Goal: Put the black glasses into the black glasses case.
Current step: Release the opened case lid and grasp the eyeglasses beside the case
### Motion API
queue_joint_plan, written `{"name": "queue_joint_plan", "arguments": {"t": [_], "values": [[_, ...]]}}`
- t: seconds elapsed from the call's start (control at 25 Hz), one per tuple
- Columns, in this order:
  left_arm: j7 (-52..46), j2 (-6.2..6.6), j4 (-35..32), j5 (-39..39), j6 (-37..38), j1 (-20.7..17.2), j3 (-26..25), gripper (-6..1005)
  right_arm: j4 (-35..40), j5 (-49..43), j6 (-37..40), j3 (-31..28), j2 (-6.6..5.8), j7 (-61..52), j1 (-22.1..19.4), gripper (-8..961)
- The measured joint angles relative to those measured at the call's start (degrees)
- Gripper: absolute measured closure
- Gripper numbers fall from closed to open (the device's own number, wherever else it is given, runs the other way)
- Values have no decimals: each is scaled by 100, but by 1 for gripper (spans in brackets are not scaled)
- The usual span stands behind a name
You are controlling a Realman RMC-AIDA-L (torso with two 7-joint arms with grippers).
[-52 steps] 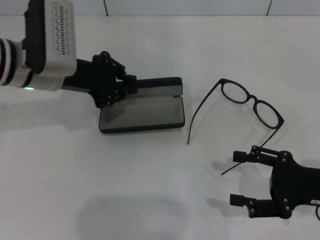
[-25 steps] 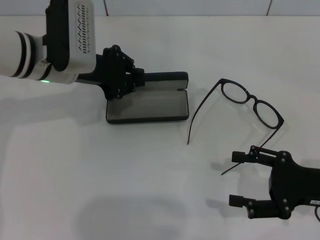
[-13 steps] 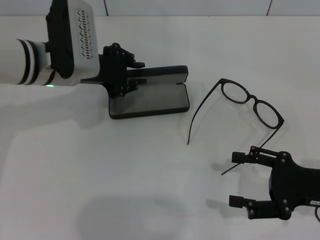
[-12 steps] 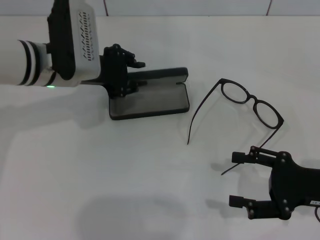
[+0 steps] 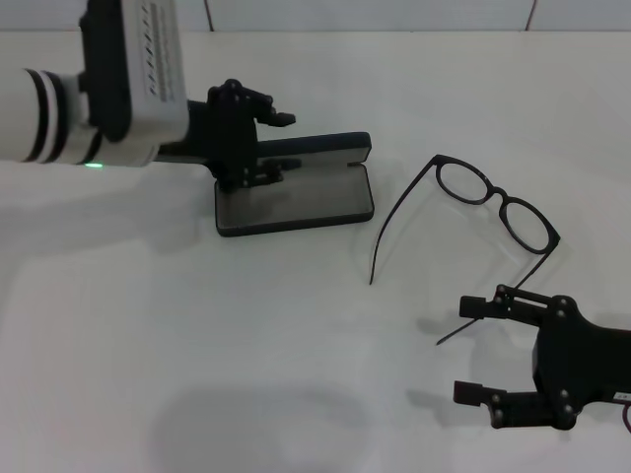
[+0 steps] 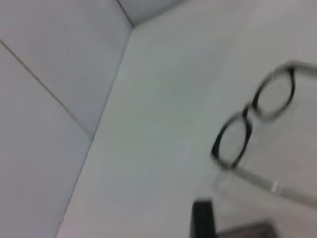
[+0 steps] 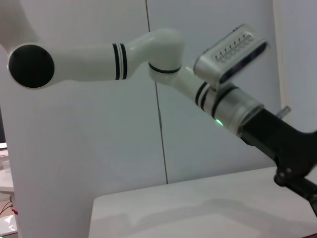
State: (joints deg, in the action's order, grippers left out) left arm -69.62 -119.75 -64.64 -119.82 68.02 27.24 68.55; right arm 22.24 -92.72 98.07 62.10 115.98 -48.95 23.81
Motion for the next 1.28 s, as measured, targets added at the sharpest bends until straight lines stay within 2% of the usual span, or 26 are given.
{"name": "queue_joint_plan", "arguments": {"t": [0.2,0.36,0.64,0.76,0.96,1.08,1.28], "values": [[-697,24,-261,554,1107,-189,-606,546,0,49,29,-35,-12,-34,-9,150],[-781,21,-178,1031,1777,-581,-1222,544,35,138,-2,-45,-43,-162,-17,150],[-675,39,238,1456,2168,-1448,-1478,350,289,140,-53,-138,-114,-382,-45,152],[-445,34,656,1513,2329,-1696,-1550,308,305,109,-61,-240,-159,-465,-38,152],[155,71,1680,1492,2631,-1773,-1955,237,425,99,-192,-244,-289,-795,-10,153],[504,128,2061,1476,2754,-1789,-2158,209,1018,-3,-341,-238,-316,-1435,-50,154],[521,194,2096,1193,2967,-1809,-2175,209,2664,-850,-593,-272,-384,-3619,36,155]]}}
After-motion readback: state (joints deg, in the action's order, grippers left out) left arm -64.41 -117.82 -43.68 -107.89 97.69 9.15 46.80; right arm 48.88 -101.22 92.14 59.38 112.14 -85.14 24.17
